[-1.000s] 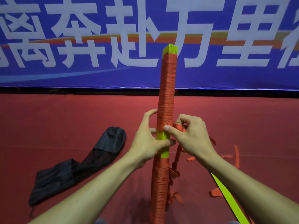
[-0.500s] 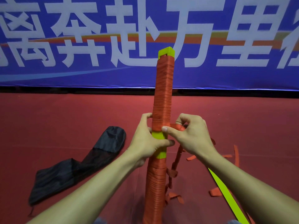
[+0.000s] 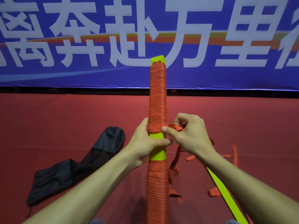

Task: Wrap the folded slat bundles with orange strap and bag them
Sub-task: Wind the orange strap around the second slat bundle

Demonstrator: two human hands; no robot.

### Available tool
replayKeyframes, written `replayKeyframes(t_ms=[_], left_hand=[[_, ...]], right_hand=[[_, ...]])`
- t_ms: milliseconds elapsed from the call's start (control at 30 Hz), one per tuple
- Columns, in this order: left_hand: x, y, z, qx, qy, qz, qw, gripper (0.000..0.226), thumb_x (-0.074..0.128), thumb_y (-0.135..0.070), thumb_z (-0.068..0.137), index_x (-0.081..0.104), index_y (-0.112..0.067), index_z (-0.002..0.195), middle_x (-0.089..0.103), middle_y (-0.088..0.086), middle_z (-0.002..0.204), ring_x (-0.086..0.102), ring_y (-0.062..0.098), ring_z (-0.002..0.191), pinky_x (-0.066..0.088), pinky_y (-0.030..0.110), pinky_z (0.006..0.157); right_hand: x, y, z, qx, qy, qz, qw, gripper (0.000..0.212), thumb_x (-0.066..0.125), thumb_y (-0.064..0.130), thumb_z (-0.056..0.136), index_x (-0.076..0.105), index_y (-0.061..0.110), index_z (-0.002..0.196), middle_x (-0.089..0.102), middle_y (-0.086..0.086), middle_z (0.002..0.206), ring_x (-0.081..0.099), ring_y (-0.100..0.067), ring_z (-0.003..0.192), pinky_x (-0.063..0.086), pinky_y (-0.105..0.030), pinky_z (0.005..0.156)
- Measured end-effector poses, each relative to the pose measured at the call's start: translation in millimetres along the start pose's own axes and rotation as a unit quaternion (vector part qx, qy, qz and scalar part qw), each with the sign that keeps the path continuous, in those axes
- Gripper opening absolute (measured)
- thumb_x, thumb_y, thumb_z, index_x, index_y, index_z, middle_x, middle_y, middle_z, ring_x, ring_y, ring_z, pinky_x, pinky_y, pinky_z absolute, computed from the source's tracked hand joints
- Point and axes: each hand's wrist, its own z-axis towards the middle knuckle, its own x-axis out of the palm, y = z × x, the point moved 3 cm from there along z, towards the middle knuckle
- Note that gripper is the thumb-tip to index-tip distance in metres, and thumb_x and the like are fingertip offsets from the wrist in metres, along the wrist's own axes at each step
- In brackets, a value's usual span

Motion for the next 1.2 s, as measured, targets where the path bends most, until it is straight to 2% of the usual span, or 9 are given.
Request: replayKeyframes(t_ms=[133, 267, 433, 500, 633, 833, 933, 1033, 1200], left_hand=[[-4.3, 1.5, 1.2, -0.025, 0.051, -0.038, 0.998, 0.068, 0.068, 0.022, 0.076, 0.053, -0.024, 0.124, 0.068, 0.008, 0.085, 0.065, 0.017, 0.073, 0.052, 0.028, 0.058], [-8.9, 0.4, 0.3, -0.037, 0.112, -0.044, 0.992, 0.085, 0.062, 0.025, 0.078, 0.040, -0.034, 0.135, 0.067, 0.014, 0.084, 0.062, 0.025, 0.075, 0.048, 0.024, 0.059], [-12.4, -0.4, 0.2, -0.026, 0.161, -0.087, 0.983, 0.082, 0.075, 0.009, 0.066, 0.050, -0.043, 0.123, 0.056, 0.044, 0.119, 0.047, 0.052, 0.109, 0.035, 0.059, 0.096], [-13.4, -0.5, 0.2, -0.016, 0.147, -0.083, 0.985, 0.081, 0.080, 0.005, 0.063, 0.052, -0.046, 0.120, 0.061, 0.040, 0.114, 0.051, 0.049, 0.105, 0.036, 0.057, 0.093], [-12.0, 1.0, 1.0, -0.002, 0.124, -0.058, 0.991, 0.082, 0.077, 0.008, 0.066, 0.055, -0.057, 0.111, 0.070, 0.015, 0.098, 0.061, 0.029, 0.082, 0.044, 0.032, 0.062], [-10.1, 0.5, -1.7, 0.018, 0.109, -0.044, 0.993, 0.079, 0.076, 0.006, 0.068, 0.058, -0.060, 0.107, 0.072, 0.006, 0.097, 0.067, 0.026, 0.080, 0.037, 0.038, 0.071], [-14.6, 0.0, 0.6, 0.024, 0.080, -0.042, 0.996, 0.084, 0.078, 0.012, 0.072, 0.057, -0.058, 0.113, 0.071, 0.009, 0.101, 0.060, 0.038, 0.091, 0.038, 0.045, 0.074], [-20.1, -1.2, 0.3, 0.025, 0.059, -0.033, 0.997, 0.084, 0.078, 0.007, 0.068, 0.052, -0.053, 0.121, 0.070, 0.011, 0.103, 0.064, 0.042, 0.096, 0.038, 0.053, 0.082], [-22.8, -2.4, -0.4, 0.030, 0.057, -0.024, 0.998, 0.082, 0.079, 0.003, 0.063, 0.056, -0.059, 0.112, 0.073, 0.006, 0.099, 0.068, 0.039, 0.095, 0.038, 0.055, 0.083]], right_hand=[[-4.4, -4.8, 0.9, 0.006, -0.003, -0.002, 1.000, 0.040, 0.083, 0.025, 0.073, 0.048, 0.011, 0.058, 0.044, 0.007, 0.051, 0.038, -0.011, 0.050, 0.030, -0.018, 0.049], [-9.1, -10.9, 0.7, 0.014, -0.002, -0.012, 1.000, 0.040, 0.083, 0.026, 0.073, 0.048, 0.013, 0.059, 0.044, 0.006, 0.052, 0.038, -0.011, 0.052, 0.032, -0.023, 0.052], [-14.0, -11.7, 1.3, 0.014, 0.001, -0.019, 1.000, 0.039, 0.083, 0.030, 0.073, 0.053, 0.009, 0.062, 0.046, 0.005, 0.052, 0.040, -0.013, 0.052, 0.033, -0.026, 0.052], [-14.9, -12.0, 1.5, 0.016, 0.004, -0.016, 1.000, 0.040, 0.083, 0.032, 0.073, 0.052, 0.009, 0.062, 0.045, 0.005, 0.051, 0.038, -0.012, 0.050, 0.032, -0.024, 0.049], [-13.1, -13.5, 1.5, 0.026, 0.016, -0.013, 0.999, 0.041, 0.082, 0.034, 0.074, 0.052, 0.009, 0.064, 0.048, 0.002, 0.052, 0.042, -0.020, 0.052, 0.039, -0.031, 0.053], [-11.2, -19.3, 2.6, 0.033, 0.056, 0.023, 0.998, 0.040, 0.082, 0.034, 0.074, 0.050, 0.013, 0.065, 0.061, -0.008, 0.057, 0.062, -0.029, 0.057, 0.051, -0.039, 0.057], [-11.5, -23.4, 3.3, 0.051, 0.103, 0.058, 0.992, 0.029, 0.080, 0.025, 0.078, 0.055, 0.014, 0.067, 0.066, -0.004, 0.056, 0.062, -0.016, 0.052, 0.050, -0.034, 0.058], [-14.3, -25.8, 2.4, 0.056, 0.126, 0.082, 0.987, 0.021, 0.077, 0.016, 0.080, 0.059, 0.013, 0.071, 0.068, -0.004, 0.059, 0.067, -0.024, 0.060, 0.055, -0.043, 0.065], [-16.0, -28.3, 4.3, 0.047, 0.084, 0.073, 0.993, 0.027, 0.083, 0.015, 0.074, 0.058, 0.016, 0.066, 0.068, -0.004, 0.060, 0.066, -0.025, 0.061, 0.054, -0.042, 0.063]])
